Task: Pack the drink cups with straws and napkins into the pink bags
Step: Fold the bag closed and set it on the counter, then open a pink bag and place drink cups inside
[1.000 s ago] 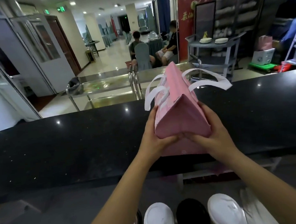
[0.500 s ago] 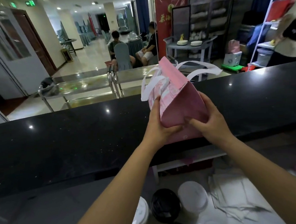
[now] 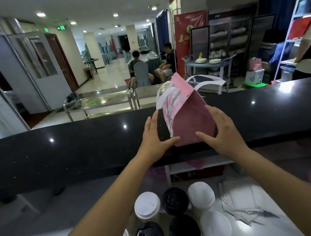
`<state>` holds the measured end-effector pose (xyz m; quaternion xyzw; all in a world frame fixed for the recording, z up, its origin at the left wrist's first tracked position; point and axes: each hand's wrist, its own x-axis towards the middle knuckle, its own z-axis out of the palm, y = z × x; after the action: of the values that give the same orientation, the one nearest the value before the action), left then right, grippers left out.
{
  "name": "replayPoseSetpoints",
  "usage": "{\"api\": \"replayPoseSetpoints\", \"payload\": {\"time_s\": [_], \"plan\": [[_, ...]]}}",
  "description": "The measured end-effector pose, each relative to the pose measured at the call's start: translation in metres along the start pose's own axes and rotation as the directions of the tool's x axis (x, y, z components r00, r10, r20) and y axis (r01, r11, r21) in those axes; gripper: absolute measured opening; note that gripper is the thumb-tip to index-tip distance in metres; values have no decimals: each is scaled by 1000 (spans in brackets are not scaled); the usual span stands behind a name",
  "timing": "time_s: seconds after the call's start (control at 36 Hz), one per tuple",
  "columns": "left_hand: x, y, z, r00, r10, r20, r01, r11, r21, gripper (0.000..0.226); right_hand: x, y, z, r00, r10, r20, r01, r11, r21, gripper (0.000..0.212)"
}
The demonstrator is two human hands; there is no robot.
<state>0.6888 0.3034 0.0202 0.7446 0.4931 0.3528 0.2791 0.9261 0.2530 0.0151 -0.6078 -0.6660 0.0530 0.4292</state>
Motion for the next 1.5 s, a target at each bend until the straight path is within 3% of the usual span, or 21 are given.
{"api": "replayPoseSetpoints", "payload": {"time_s": [0.11,0.25,0.33,0.42,0.53,0.64,0.78,0.89,1.03,1.19,1.31,1.44,1.5], "plan": [[-45,7,-39,996,-28,84,9,975,220,104,-25,-41,-4,991,-119,57,122,992,-45,73],[-139,2,-86,997,15,70,-48,862,504,97,-68,-106,17,940,-300,164,294,954,65,60],[-216,-11,-111,998,-48,-45,65,832,551,94,-96,-152,44,891,-368,265,325,926,194,61],[-304,-30,-133,954,-188,-234,285,813,507,92,-125,-197,79,809,-456,371,348,880,324,63],[-434,-54,-157,779,-451,-435,613,691,383,91,-167,-259,131,659,-576,484,356,805,475,62],[-547,-60,-183,520,-613,-595,848,454,273,90,-210,-319,185,436,-698,567,389,715,581,57],[-643,-57,-222,234,-642,-731,951,306,36,88,-264,-399,245,199,-775,600,402,623,671,56],[-686,-63,-250,167,-616,-769,934,349,-76,79,-303,-469,285,106,-808,580,405,568,717,52],[-699,-80,-303,214,-561,-800,882,464,-90,78,-328,-561,327,116,-798,592,435,576,692,53],[-676,-118,-399,307,-447,-840,816,578,-9,78,-327,-646,381,241,-727,643,526,655,543,54],[-645,-156,-451,354,-525,-774,838,545,13,79,-324,-670,416,311,-578,754,542,760,359,58],[-616,-202,-473,368,-630,-684,894,441,75,74,-328,-664,441,412,-434,801,420,871,256,17],[-611,-214,-471,363,-636,-680,909,403,109,74,-329,-655,442,459,-404,792,358,899,251,12]]}}
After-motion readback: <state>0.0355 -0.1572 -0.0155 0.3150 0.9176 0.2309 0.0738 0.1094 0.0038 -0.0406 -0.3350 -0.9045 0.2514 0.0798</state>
